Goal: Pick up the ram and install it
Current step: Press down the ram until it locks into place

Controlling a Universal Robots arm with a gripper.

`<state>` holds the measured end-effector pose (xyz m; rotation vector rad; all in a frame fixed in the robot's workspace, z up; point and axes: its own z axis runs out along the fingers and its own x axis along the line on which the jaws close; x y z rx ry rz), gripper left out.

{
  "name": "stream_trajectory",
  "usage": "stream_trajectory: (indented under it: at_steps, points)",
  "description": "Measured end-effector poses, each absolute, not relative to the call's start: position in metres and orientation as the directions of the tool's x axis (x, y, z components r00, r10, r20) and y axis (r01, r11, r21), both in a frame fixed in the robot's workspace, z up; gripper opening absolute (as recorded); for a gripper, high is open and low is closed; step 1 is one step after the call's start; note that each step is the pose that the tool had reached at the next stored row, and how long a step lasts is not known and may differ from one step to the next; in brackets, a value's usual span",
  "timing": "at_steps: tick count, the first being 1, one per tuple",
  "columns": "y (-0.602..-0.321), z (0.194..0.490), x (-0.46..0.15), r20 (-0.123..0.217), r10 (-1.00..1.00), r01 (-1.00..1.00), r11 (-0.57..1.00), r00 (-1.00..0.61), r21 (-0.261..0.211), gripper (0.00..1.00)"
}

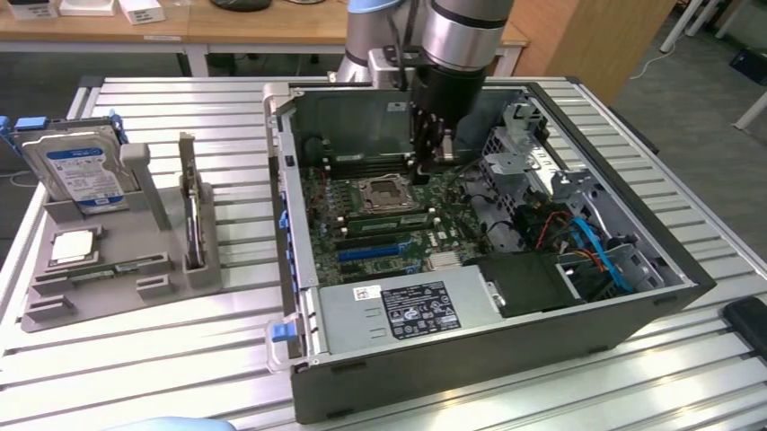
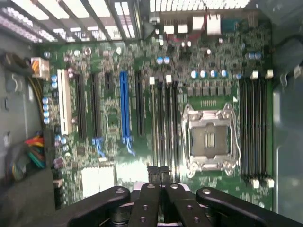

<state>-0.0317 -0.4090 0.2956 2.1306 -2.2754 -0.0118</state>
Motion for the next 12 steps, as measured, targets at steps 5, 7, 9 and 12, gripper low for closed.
stream_trajectory:
  at_steps: [5, 7, 9, 12]
  points:
    - [-0.409, 0.295, -0.013, 0.013, -0.998, -0.998, 0.065, -0.065, 0.022, 0.1]
    - [-0.409, 0.295, -0.007, 0.013, -0.998, -0.998, 0.065, -0.065, 0.022, 0.1]
    - [-0.409, 0.294, -0.005, 0.012, -0.998, -0.998, 0.065, -0.064, 0.022, 0.1]
    - [-0.409, 0.292, -0.005, 0.013, -0.998, -0.998, 0.065, -0.065, 0.022, 0.1]
